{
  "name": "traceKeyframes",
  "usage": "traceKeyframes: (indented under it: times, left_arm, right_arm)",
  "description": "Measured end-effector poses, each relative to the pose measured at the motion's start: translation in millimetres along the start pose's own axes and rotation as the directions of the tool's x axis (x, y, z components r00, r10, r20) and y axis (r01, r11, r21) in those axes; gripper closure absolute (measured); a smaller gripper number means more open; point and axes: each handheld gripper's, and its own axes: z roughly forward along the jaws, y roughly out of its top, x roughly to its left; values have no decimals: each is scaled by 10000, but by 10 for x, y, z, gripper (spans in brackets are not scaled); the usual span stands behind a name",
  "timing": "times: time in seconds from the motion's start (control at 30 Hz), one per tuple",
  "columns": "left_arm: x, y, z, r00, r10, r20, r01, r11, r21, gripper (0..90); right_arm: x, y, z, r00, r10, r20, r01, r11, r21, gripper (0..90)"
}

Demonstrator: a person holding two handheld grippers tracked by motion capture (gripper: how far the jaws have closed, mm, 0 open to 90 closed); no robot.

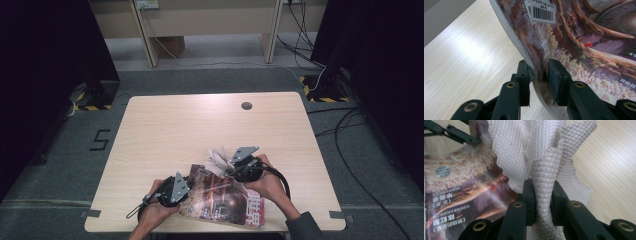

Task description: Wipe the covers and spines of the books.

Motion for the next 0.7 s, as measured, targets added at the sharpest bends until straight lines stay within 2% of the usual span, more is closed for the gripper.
traceKeyframes:
  times: [0.13,0.37,0.5,0.6,0.7]
  left_arm:
    - [2,-6,5,10000,-19,1,19,10000,-10,713]
    - [3,-6,2,10000,-13,-14,13,10000,-15,710]
    - [-3,0,-2,10000,68,-55,-68,10000,-40,710]
    - [-4,2,-5,9999,104,-62,-105,9999,-38,709]
    - [-5,-1,-1,9999,85,-66,-85,10000,-29,709]
  right_arm:
    - [-31,-50,-11,9999,153,50,-154,9999,49,777]
    - [-18,-29,-10,9999,131,49,-131,9999,32,773]
    - [15,24,-6,9998,-117,158,118,9999,-86,774]
    - [51,90,7,9999,-149,56,150,9995,-271,773]
    - [105,165,36,9992,-410,38,411,9984,-386,773]
